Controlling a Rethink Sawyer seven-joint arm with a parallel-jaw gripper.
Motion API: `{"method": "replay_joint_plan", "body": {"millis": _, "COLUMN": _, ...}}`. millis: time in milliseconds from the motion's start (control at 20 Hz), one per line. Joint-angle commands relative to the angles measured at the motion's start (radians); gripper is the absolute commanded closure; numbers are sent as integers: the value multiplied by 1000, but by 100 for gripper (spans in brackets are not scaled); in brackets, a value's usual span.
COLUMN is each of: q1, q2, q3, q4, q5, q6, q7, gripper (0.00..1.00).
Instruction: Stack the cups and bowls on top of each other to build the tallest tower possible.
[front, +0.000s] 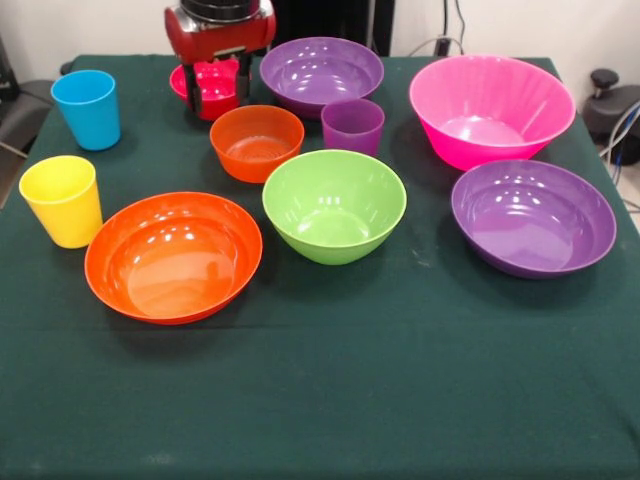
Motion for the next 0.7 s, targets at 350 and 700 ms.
{"method": "replay_joint_plan", "body": {"millis": 350, "q1": 35, "q2": 62, "q3": 34, "q4": 60, "q5": -142, "q6": -112, "q7": -164, "gripper": 0}}
{"method": "replay_joint_plan", "body": {"millis": 700, "q1": 34, "q2": 51, "q3": 35, "q4": 51, "q5": -160, "q6": -135, "q7": -157, "gripper": 0}}
